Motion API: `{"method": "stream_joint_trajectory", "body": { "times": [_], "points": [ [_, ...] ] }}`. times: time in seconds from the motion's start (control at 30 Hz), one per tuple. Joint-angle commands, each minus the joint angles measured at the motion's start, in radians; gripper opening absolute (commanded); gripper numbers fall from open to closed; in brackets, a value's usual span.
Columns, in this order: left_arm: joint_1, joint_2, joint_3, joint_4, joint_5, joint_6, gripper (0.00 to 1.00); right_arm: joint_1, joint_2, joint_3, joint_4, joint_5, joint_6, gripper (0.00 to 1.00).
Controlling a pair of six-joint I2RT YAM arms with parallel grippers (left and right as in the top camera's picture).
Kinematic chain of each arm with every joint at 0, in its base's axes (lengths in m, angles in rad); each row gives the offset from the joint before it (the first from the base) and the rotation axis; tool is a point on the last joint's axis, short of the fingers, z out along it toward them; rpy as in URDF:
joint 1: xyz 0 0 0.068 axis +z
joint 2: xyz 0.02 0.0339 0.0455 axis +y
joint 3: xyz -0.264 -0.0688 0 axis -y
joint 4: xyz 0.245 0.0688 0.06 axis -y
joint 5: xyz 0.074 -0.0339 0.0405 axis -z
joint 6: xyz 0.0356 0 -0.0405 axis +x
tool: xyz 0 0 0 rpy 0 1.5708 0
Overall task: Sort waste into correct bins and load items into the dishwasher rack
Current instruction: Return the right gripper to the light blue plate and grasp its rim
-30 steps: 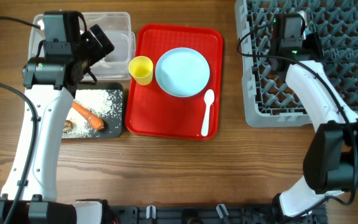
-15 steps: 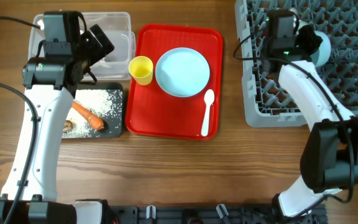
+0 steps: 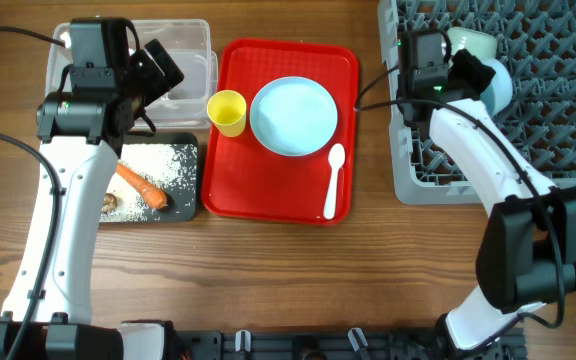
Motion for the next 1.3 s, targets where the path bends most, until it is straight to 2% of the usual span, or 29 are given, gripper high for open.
{"method": "stream_joint_trajectory", "body": {
  "times": [0.0, 0.03, 0.1, 0.4, 0.5, 0.53, 0.63, 0.67, 0.73, 0.8, 0.83, 0.9, 0.93, 0.97, 1.0, 1.1, 1.27],
  "points": [
    [0.006, 0.000, -0.002, -0.001, -0.010, -0.006, 1.00, 0.057, 0.017, -0.005, -0.010, -0.032, 0.011, 0.52],
    [0.006, 0.000, -0.002, -0.001, -0.010, -0.006, 1.00, 0.074, 0.017, -0.005, -0.014, -0.042, 0.010, 0.60],
    [0.006, 0.000, -0.002, -0.001, -0.010, -0.006, 1.00, 0.106, 0.017, -0.005, -0.035, -0.067, 0.011, 0.68],
    [0.006, 0.000, -0.002, -0.001, -0.010, -0.006, 1.00, 0.188, 0.006, -0.004, -0.051, -0.098, 0.185, 0.72],
    [0.006, 0.000, -0.002, -0.001, -0.010, -0.006, 1.00, 0.192, -0.018, -0.003, -0.032, -0.120, 0.230, 0.77],
    [0.006, 0.000, -0.002, -0.001, -0.010, -0.006, 1.00, 0.192, -0.029, -0.002, -0.018, -0.142, 0.253, 0.82],
    [0.007, 0.000, -0.002, -0.001, -0.010, -0.006, 1.00, 0.193, -0.074, 0.000, 0.021, -0.287, 0.362, 0.93],
    [0.006, 0.000, -0.002, -0.001, -0.010, -0.006, 1.00, 0.196, -0.098, 0.000, 0.024, -0.407, 0.406, 0.93],
    [0.006, 0.000, -0.002, -0.001, -0.010, -0.006, 1.00, 0.204, -0.130, 0.000, 0.023, -0.663, 0.464, 0.93],
    [0.006, 0.000, -0.002, -0.002, -0.010, -0.006, 1.00, 0.220, -0.169, 0.000, 0.025, -1.108, 0.586, 1.00],
    [0.007, 0.000, -0.002, -0.001, -0.010, -0.006, 1.00, 0.224, -0.178, 0.000, 0.030, -1.247, 0.631, 1.00],
    [0.006, 0.000, -0.002, -0.001, -0.010, -0.006, 1.00, 0.227, -0.184, 0.000, 0.074, -1.523, 0.779, 1.00],
    [0.006, 0.000, -0.002, -0.001, -0.010, -0.006, 1.00, 0.227, -0.183, 0.000, 0.099, -1.611, 0.906, 1.00],
    [0.006, 0.000, -0.002, -0.001, -0.010, -0.006, 1.00, 0.227, -0.180, -0.001, 0.114, -1.652, 1.016, 1.00],
    [0.006, 0.000, -0.002, -0.001, -0.010, -0.006, 1.00, 0.227, -0.180, -0.001, 0.128, -1.668, 1.043, 1.00],
    [0.006, 0.000, -0.002, -0.001, -0.010, -0.006, 1.00, 0.227, -0.180, -0.001, 0.191, -1.712, 1.051, 1.00],
    [0.006, 0.000, -0.002, -0.002, -0.010, -0.006, 1.00, 0.227, -0.159, -0.001, 0.204, -1.571, 1.081, 1.00]
  ]
}}
